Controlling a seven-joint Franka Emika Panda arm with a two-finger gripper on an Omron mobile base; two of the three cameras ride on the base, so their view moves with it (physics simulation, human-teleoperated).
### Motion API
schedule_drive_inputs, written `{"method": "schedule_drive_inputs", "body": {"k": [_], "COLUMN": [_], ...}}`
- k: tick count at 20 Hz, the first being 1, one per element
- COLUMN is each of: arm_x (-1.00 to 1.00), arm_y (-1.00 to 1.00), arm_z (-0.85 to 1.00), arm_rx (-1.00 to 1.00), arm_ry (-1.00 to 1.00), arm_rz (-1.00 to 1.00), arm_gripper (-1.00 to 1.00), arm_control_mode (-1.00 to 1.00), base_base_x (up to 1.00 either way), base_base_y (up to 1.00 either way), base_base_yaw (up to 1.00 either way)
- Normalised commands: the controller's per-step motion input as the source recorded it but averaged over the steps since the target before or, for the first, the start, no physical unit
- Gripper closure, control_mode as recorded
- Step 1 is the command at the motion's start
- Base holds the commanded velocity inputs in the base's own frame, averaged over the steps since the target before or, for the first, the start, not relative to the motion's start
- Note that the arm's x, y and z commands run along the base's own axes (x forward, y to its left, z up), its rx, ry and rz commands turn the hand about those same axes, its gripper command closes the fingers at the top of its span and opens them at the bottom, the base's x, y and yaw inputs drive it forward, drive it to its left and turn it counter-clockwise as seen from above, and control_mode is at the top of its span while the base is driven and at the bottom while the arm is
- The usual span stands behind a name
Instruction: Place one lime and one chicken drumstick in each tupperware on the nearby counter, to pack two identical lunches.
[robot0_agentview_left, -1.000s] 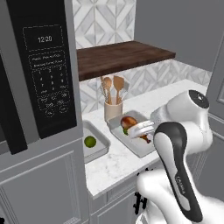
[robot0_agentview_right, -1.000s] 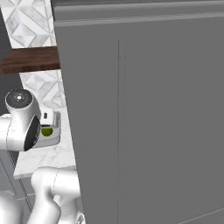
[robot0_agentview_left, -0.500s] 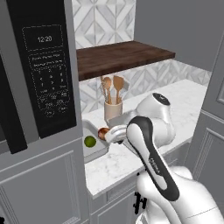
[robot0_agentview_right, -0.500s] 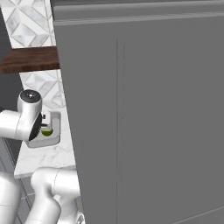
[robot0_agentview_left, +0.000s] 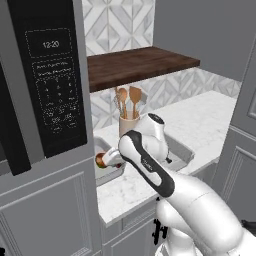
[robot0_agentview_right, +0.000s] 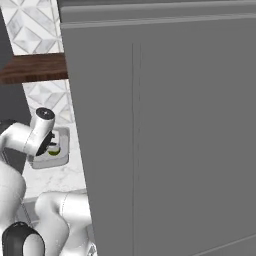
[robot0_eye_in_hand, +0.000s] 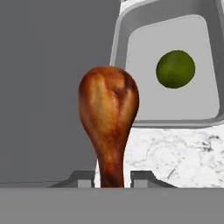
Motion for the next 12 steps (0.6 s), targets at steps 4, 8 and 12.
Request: {"method": "schedule_drive_inputs", "body": {"k": [4,8,12], "arm_x": [0.53,0.56,0.52], "arm_y": [0.11,0.34,0.37], "arm_z": [-0.28,-0.39,-0.37], "arm_rx": [0.00,0.00,0.00], "arm_ry": [0.01,0.05,0.04], "arm_rz": [0.00,0.00,0.00], "arm_gripper": [1.00,1.00,1.00], "arm_control_mode": [-1.00,-1.00,-1.00], "base_base_x": [0.00,0.00,0.00], "base_base_y": [0.00,0.00,0.00], "base_base_yaw": [0.00,0.00,0.00]}}
